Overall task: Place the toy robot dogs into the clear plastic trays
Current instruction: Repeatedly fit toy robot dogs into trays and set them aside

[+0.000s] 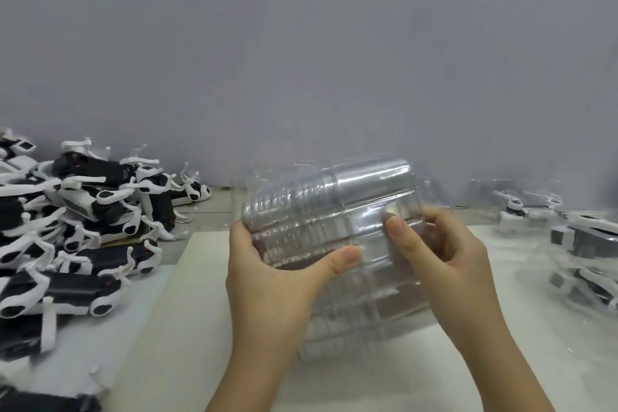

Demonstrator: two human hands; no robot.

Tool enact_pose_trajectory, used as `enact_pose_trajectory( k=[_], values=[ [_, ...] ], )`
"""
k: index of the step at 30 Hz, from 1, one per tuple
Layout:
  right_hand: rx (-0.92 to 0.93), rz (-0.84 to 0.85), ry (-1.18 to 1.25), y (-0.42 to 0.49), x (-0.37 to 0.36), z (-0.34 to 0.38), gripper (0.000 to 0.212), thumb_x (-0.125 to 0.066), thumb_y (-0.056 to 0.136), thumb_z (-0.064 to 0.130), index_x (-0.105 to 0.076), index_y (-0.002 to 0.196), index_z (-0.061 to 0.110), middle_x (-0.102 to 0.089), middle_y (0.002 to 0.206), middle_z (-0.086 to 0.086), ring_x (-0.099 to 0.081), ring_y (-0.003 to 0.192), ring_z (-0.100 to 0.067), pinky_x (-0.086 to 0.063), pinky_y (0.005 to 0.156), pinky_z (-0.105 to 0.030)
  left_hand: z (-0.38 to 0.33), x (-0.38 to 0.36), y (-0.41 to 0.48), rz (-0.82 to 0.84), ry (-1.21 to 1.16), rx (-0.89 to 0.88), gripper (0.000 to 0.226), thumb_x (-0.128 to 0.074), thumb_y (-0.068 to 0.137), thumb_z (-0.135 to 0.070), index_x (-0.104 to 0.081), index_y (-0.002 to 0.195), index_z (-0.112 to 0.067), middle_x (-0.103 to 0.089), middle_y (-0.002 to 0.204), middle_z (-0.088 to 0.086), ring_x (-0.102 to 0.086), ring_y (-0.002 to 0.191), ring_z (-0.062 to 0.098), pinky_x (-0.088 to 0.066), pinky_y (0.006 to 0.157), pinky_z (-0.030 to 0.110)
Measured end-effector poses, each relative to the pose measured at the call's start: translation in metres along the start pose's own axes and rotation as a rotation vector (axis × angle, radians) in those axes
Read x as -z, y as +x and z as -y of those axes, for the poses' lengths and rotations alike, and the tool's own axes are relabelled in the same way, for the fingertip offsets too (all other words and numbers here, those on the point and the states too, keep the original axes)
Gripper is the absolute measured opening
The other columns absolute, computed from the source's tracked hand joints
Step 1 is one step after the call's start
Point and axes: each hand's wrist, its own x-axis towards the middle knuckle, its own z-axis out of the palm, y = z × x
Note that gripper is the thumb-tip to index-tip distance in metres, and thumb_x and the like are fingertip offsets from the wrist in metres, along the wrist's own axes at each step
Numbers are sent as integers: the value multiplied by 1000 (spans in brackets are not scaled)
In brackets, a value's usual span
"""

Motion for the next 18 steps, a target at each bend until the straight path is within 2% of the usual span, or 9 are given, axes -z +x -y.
enact_pose_trajectory(
  k=[2, 3, 5, 7, 9, 12, 14, 16, 18],
  values=[
    [0, 26, 17, 0, 0, 1, 50, -67, 65, 60, -70, 100, 24, -64, 84, -14, -61, 83, -38, -52, 74, -45, 1, 1, 1, -17, -4, -4, 85, -94, 19, -55, -55, 95, -51, -72, 97, -20, -71, 87, 2, -58, 80, 38],
    [5, 47, 20, 0, 0, 1, 47, -66, 67, 58, -70, 100, 25, -64, 86, -17, -60, 84, -40, -53, 76, -49, 1, 2, 2, -25, -10, -5, 84, -94, 20, -55, -55, 95, -51, -72, 96, -21, -71, 86, 2, -58, 79, 38],
    [6, 98, 12, -2, -2, 1, 48, -68, 69, 60, -68, 107, 30, -66, 88, -9, -64, 86, -34, -55, 80, -51, 2, 3, 4, -35, -30, -1, 83, -94, 21, -52, -56, 95, -50, -72, 97, -20, -71, 86, 3, -59, 78, 39],
    [-2, 130, -40, -3, -5, -2, 59, -72, 69, 69, -59, 119, 41, -69, 95, 9, -68, 91, -17, -56, 83, -46, 3, 5, 6, -37, -47, 3, 83, -95, 23, -48, -57, 97, -46, -73, 97, -18, -72, 87, 5, -59, 77, 40],
    [-4, 110, -105, -4, -10, -5, 68, -70, 60, 75, -53, 121, 50, -69, 93, 16, -67, 83, -6, -57, 78, -40, 3, 7, 8, -38, -58, 9, 83, -95, 25, -46, -57, 99, -42, -73, 97, -17, -72, 87, 6, -59, 76, 38],
    [54, 18, -107, -6, -17, -4, 50, -69, 63, 77, -56, 105, 53, -64, 69, 17, -58, 60, 0, -52, 66, -21, 4, 10, 12, -28, -89, 29, 86, -97, 26, -41, -58, 103, -34, -74, 97, -12, -73, 87, 10, -61, 74, 40],
    [73, -16, -48, -7, -19, -2, 34, -70, 62, 68, -58, 93, 61, -55, 55, 20, -50, 51, 3, -44, 59, -7, 4, 11, 14, -19, -96, 34, 87, -97, 27, -38, -58, 105, -30, -75, 98, -9, -73, 88, 13, -61, 74, 41],
    [58, -47, 5, -6, -18, -4, 39, -71, 57, 62, -64, 95, 55, -52, 53, 24, -48, 49, 3, -41, 57, -5, 4, 11, 14, -11, -87, 33, 88, -97, 28, -38, -58, 107, -29, -74, 99, -9, -73, 89, 13, -60, 75, 41],
    [45, -86, 31, -6, -17, -6, 58, -74, 55, 61, -69, 106, 37, -52, 55, 23, -48, 50, 1, -41, 56, -7, 3, 11, 13, -9, -72, 28, 89, -97, 29, -40, -57, 108, -29, -74, 100, -10, -73, 90, 11, -60, 76, 39]
  ],
)
